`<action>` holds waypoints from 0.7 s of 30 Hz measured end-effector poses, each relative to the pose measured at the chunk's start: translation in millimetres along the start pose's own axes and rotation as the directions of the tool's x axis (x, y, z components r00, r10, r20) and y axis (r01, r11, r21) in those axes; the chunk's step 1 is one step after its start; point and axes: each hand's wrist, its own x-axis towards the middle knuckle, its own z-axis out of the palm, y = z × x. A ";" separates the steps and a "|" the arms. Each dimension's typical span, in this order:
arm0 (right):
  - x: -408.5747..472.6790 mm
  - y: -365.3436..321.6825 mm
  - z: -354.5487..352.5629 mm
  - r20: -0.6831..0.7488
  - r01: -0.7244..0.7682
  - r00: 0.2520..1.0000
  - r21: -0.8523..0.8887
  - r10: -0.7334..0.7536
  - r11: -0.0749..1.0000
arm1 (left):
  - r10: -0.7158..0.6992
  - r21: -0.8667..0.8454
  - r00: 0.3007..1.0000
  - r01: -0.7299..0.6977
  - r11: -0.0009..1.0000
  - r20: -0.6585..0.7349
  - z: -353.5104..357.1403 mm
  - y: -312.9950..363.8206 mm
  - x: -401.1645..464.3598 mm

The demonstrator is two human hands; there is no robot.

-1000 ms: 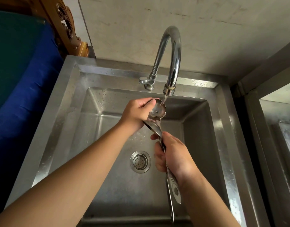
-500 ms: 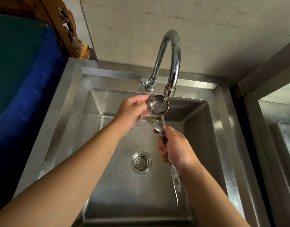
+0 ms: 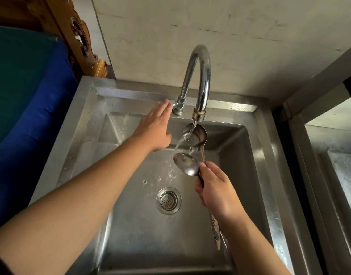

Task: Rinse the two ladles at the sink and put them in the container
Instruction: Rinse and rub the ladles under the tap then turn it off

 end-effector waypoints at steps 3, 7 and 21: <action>-4.3 -0.4 -2.7 -0.003 0.016 1.000 -0.022 -0.016 1.000 | -0.010 -0.005 1.000 0.010 1.000 0.006 0.3 -0.1 -0.4; -9.2 -0.1 -5.5 -0.008 0.023 1.000 -0.026 -0.023 0.999 | -0.009 -0.008 1.000 0.009 1.000 -0.005 1.2 2.3 -3.7; -18.8 5.4 -9.0 0.015 0.043 0.999 -0.016 -0.043 0.999 | -0.006 0.020 1.000 0.006 1.000 0.022 14.1 0.9 -9.3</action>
